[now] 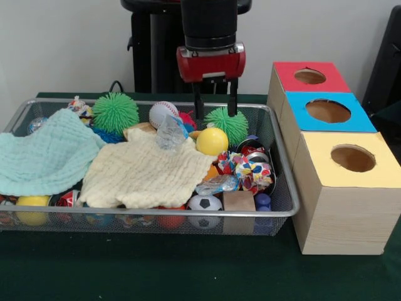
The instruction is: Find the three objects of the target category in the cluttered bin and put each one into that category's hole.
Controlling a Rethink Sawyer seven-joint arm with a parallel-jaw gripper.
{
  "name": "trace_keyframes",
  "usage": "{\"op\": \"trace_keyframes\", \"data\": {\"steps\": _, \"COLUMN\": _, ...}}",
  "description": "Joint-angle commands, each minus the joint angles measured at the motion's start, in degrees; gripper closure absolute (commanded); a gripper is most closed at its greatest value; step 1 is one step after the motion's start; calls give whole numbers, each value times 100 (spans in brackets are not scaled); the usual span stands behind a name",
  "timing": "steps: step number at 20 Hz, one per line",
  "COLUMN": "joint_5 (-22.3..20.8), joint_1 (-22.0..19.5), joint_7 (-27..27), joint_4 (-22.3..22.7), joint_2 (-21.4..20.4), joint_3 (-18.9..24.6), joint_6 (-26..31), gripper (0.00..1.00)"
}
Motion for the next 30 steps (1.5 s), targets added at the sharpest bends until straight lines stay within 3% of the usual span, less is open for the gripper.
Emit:
{"op": "trace_keyframes", "data": {"steps": 1, "joint_5": -178, "joint_1": 82, "joint_7": 900, "joint_4": 247, "joint_2": 455, "joint_3": -334, "joint_6": -397, "gripper": 0}}
{"op": "trace_keyframes", "data": {"steps": 8, "joint_5": -164, "joint_1": 237, "joint_7": 897, "joint_4": 304, "joint_2": 267, "joint_3": -554, "joint_6": -476, "gripper": 0}}
{"op": "trace_keyframes", "data": {"steps": 17, "joint_5": 0, "joint_1": 110, "joint_7": 653, "joint_4": 591, "joint_2": -564, "joint_3": -472, "joint_6": -76, "gripper": 0}}
{"op": "trace_keyframes", "data": {"steps": 21, "joint_5": 182, "joint_1": 7, "joint_7": 537, "joint_4": 656, "joint_2": -879, "joint_3": -318, "joint_6": 212, "gripper": 0}}
{"op": "trace_keyframes", "data": {"steps": 30, "joint_5": 399, "joint_1": -373, "joint_7": 111, "joint_4": 541, "joint_2": -1110, "joint_3": -75, "joint_6": 696, "gripper": 0}}
